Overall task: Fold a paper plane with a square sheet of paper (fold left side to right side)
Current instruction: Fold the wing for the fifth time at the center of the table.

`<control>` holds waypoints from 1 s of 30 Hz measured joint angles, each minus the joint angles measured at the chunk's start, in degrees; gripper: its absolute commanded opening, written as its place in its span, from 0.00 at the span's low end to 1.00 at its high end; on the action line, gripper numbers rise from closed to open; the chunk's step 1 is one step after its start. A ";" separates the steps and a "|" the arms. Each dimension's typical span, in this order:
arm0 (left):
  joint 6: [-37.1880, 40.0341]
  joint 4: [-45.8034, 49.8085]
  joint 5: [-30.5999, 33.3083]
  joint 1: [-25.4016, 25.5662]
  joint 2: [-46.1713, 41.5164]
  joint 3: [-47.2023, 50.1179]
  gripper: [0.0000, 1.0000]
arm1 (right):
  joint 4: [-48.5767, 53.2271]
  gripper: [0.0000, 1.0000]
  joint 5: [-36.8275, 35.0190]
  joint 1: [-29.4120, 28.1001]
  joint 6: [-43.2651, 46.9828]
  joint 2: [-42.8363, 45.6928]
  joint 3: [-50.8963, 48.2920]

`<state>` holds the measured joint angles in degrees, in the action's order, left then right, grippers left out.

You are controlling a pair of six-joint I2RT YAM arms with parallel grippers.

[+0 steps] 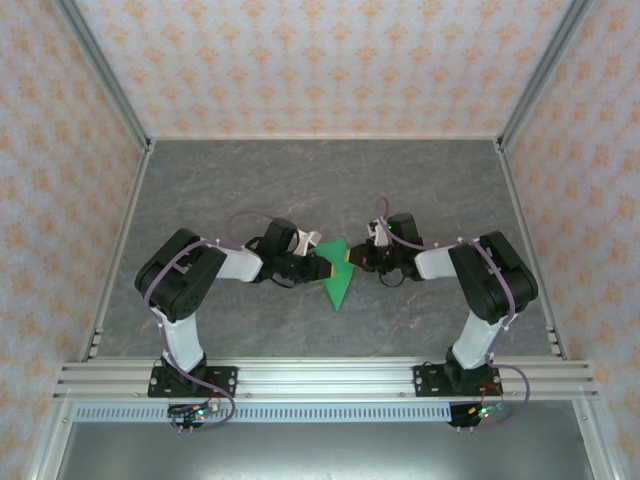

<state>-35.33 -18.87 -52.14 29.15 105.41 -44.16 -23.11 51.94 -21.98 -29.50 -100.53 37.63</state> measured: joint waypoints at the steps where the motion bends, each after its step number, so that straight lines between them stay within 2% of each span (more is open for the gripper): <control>1: 0.26 0.72 0.11 -0.04 -0.76 0.00 0.48 | 0.22 0.07 -0.15 -0.22 0.04 0.13 0.00; 6: 1.97 6.43 2.29 -1.97 -6.08 0.44 0.58 | 0.98 0.07 -0.83 -0.92 0.28 0.39 0.26; 9: 3.61 10.67 4.31 -2.69 -10.12 0.48 0.59 | 1.29 0.07 -1.16 -1.16 0.46 0.42 0.66; 15: 3.45 14.67 6.08 -2.47 -16.11 1.55 0.44 | 1.31 0.08 -1.42 -1.40 0.66 0.42 0.76; 17: 2.82 14.75 6.16 -1.53 -16.65 1.62 0.43 | 1.33 0.08 -1.55 -1.66 0.68 0.42 0.76; 23: 0.22 14.10 6.78 5.38 -14.38 0.92 0.40 | 1.33 0.08 -1.64 -1.92 0.72 0.42 0.76; 30: -1.29 13.92 10.08 5.68 -8.72 0.70 0.37 | 2.40 0.10 -2.47 -1.92 1.11 0.96 0.76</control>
<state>-36.62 -4.95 -42.06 34.83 96.68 -43.46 -20.71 49.47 -23.90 -28.38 -99.57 38.39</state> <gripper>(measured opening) 0.378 0.096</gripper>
